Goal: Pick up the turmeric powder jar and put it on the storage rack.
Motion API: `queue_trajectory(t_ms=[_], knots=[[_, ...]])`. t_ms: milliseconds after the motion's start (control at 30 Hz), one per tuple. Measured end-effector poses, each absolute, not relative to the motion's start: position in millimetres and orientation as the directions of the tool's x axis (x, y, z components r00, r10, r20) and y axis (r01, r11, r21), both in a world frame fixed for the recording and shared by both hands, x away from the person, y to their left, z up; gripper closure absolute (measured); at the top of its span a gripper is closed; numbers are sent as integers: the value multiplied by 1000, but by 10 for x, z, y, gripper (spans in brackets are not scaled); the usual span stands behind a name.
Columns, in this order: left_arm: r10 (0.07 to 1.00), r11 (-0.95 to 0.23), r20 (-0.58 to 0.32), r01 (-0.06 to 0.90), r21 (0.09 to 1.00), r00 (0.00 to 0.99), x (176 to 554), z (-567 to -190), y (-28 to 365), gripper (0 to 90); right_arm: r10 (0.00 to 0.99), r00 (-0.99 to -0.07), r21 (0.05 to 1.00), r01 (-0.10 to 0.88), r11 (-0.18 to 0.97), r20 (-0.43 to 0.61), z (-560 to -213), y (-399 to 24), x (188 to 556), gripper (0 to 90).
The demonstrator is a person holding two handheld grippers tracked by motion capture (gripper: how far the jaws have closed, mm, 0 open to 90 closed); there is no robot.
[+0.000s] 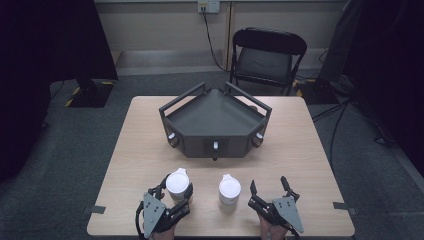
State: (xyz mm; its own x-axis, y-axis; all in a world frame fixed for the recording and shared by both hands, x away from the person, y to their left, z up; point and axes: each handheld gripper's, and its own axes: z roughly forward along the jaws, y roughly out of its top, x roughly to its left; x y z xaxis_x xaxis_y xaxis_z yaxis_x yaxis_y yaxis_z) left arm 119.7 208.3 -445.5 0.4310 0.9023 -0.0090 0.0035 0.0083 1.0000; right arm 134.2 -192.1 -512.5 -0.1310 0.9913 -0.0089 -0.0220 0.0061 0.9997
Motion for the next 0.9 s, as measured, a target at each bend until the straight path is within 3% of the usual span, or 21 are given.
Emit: queue_trajectory(t_ms=[900], knots=[[893,42,-35,-5,999,448,1514,-4243,2056,308,991,-130,1000,-23,6,-9,-5126,-1919,1342,34]])
